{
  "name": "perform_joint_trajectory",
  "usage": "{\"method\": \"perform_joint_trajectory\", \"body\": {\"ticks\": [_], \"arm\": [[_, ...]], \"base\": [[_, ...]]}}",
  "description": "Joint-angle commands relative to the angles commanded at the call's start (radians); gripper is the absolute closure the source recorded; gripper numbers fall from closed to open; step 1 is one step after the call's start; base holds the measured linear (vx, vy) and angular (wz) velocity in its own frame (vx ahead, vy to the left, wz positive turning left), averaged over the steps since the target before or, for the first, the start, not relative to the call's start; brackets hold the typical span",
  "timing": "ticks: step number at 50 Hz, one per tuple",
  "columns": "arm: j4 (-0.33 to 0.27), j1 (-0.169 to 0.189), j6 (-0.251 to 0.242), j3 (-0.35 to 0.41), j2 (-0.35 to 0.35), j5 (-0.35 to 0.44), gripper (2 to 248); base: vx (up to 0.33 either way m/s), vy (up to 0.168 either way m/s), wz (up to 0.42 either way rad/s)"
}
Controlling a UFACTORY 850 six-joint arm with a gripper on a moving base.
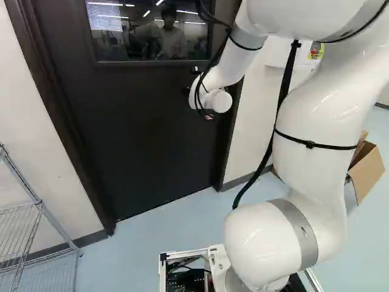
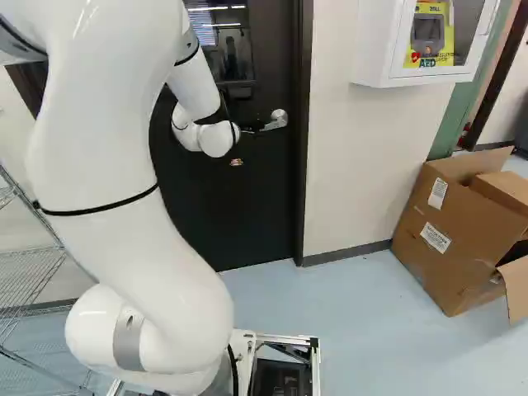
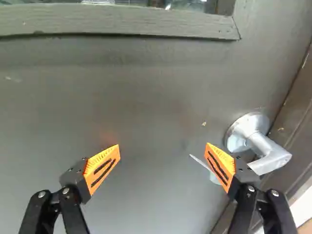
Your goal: Open the door and move inside
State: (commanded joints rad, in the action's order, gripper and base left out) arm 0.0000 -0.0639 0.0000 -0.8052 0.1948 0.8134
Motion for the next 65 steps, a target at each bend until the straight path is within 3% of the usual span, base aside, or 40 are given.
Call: {"method": "perform_joint_trajectory", "body": {"ticks": [65], "arm": [[0.0, -0.001, 0.0, 0.012, 0.108, 0.0, 3]], "base": [[0.0, 0.0, 0.0]]}}
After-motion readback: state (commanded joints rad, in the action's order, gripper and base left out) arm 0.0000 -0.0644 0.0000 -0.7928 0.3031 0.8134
